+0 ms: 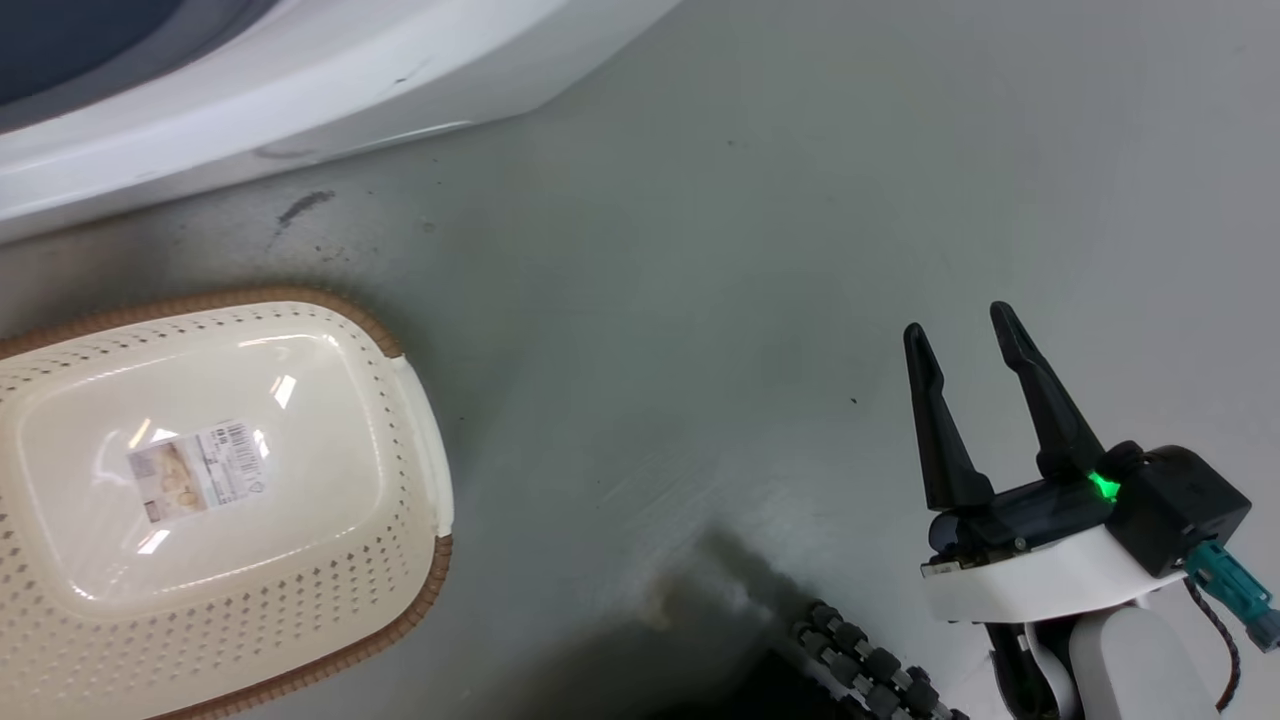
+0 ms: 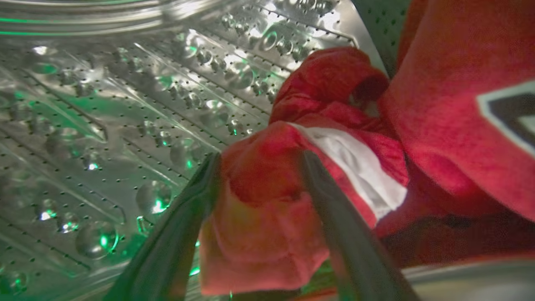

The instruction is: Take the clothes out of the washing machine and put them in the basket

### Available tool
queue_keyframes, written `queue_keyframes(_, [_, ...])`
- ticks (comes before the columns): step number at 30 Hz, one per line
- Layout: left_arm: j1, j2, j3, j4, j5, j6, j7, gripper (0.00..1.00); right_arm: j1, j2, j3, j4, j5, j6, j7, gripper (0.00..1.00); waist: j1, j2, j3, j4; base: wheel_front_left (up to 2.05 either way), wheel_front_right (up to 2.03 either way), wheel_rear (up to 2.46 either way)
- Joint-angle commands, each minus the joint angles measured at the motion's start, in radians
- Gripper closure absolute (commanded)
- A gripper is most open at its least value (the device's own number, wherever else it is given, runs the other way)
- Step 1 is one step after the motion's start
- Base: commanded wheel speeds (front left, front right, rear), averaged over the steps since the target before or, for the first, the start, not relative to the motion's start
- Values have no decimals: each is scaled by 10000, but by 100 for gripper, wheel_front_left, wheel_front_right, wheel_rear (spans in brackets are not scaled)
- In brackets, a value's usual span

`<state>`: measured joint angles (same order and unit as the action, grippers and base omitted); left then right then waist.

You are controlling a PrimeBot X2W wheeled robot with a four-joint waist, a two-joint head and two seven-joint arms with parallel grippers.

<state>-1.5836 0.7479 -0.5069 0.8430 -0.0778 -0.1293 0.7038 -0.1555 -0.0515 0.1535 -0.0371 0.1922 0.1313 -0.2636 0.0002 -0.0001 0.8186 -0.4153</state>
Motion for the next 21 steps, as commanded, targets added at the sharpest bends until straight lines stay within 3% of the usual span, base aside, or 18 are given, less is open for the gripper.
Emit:
queue_keyframes(1, [-107,128,-78,-33,-87,-5,95,0,-119,23,41,-68,49,-10,-18,0,-2,1,181,-165,0,0,0])
queue_keyframes(10, [-89,642,-414,-128,-730,-6,978,2,-212,21,154,-110,306,-10,-18,0,-2,1,491,-328,0,0,0])
queue_keyframes(11, [-2,628,-443,-117,-787,-6,1046,100,-221,21,135,-100,328,-10,-18,0,-2,1,499,-313,0,0,0])
queue_keyframes(16, [201,627,-439,-330,-959,71,619,100,-376,21,93,-118,397,-10,-19,0,-2,1,475,-202,0,0,0])
queue_keyframes(21, [336,432,-390,-461,-1073,234,-505,100,-464,20,-69,-53,195,-10,-19,0,-2,1,199,46,0,0,0])
